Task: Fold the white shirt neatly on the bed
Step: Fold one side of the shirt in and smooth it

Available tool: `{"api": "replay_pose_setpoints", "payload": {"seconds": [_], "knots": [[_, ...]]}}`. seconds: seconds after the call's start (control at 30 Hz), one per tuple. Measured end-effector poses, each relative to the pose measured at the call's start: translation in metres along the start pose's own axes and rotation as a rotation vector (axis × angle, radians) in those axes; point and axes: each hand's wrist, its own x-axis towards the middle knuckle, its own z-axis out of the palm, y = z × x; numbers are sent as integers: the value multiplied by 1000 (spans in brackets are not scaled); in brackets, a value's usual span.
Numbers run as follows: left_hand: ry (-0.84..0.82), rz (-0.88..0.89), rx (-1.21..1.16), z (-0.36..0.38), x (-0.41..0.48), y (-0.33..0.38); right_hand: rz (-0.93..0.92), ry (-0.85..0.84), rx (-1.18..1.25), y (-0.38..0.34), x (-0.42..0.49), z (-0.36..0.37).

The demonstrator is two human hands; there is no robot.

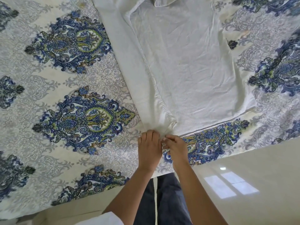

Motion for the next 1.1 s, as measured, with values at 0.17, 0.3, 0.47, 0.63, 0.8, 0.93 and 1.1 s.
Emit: {"api": "replay_pose_setpoints", "payload": {"seconds": [0.17,0.3,0.47,0.63,0.8,0.93,1.1], "knots": [[56,12,-75,-1,0,0,11,33,2,2,0,6],[20,68,-50,-2,-3,-1,17,-53,-84,5,3,3],[-6,139,7,-18,14,0,-73,67,-429,-13,5,-5],[-209,310,170,-16,39,-20,-629,108,-639,-50,20,8],[-218,362,92,-31,49,-33,-560,206,-571,-80,32,6],[-286,230,147,-40,95,-45,-468,-203,-489,-92,39,20],[-276,230,257,-45,118,-82,-638,234,-410,-111,46,31]]}}
